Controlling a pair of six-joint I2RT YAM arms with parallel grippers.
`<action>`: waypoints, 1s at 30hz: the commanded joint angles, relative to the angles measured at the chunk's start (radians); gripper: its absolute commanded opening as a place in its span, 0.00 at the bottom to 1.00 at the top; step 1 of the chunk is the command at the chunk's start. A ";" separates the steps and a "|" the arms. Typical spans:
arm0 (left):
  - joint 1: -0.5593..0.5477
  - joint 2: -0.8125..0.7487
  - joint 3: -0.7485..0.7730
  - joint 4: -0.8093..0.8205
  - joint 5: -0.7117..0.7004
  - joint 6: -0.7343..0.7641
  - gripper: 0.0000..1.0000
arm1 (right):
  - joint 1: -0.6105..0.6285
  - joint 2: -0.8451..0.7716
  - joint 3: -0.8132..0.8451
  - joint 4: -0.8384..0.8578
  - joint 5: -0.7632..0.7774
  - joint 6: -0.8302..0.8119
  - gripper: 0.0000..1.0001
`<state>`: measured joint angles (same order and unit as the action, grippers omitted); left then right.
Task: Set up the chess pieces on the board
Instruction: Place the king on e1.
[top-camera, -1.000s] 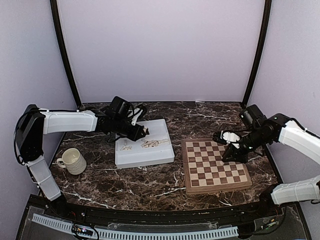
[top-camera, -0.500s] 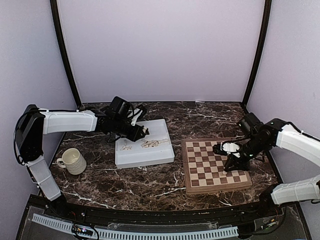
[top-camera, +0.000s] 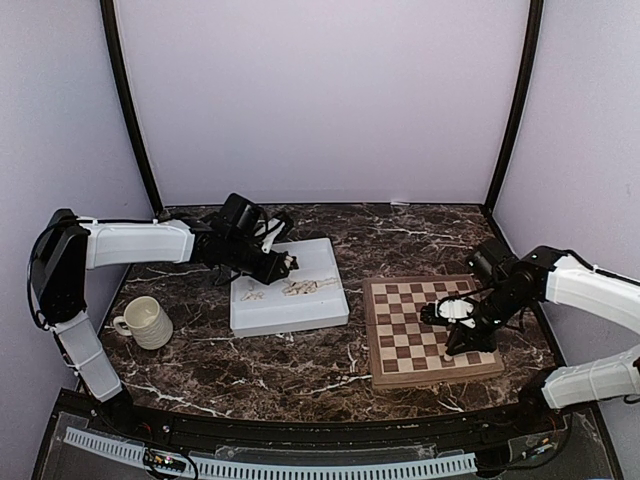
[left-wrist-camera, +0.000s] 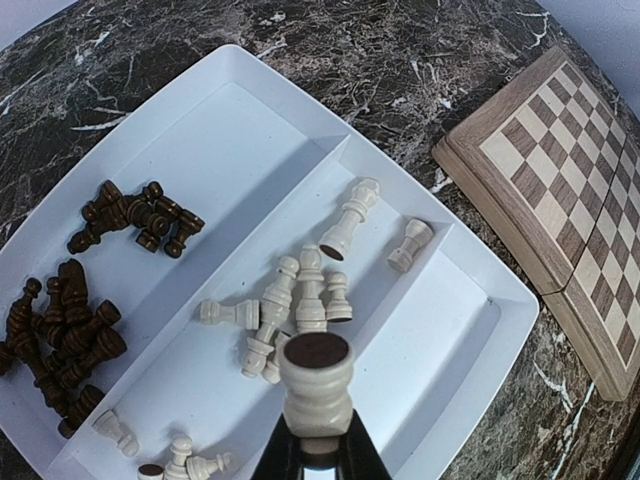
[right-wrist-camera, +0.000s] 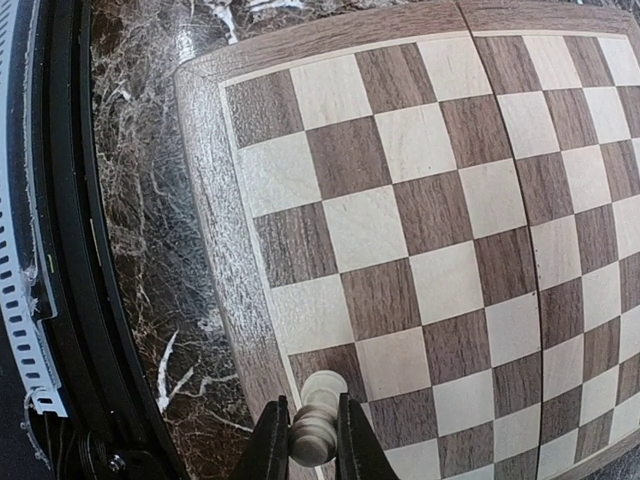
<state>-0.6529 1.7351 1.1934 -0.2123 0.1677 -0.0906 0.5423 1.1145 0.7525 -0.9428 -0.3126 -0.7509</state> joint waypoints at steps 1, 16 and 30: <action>-0.003 -0.040 0.029 -0.021 -0.005 0.011 0.00 | 0.017 0.011 -0.017 0.031 0.013 -0.003 0.08; -0.005 -0.037 0.031 -0.025 0.003 0.014 0.00 | 0.026 0.028 -0.035 0.053 0.025 0.003 0.12; -0.008 -0.032 0.034 -0.029 0.004 0.017 0.00 | 0.026 0.033 -0.038 0.048 0.031 -0.004 0.21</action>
<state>-0.6548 1.7351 1.1961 -0.2195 0.1673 -0.0895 0.5587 1.1484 0.7212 -0.9054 -0.2863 -0.7502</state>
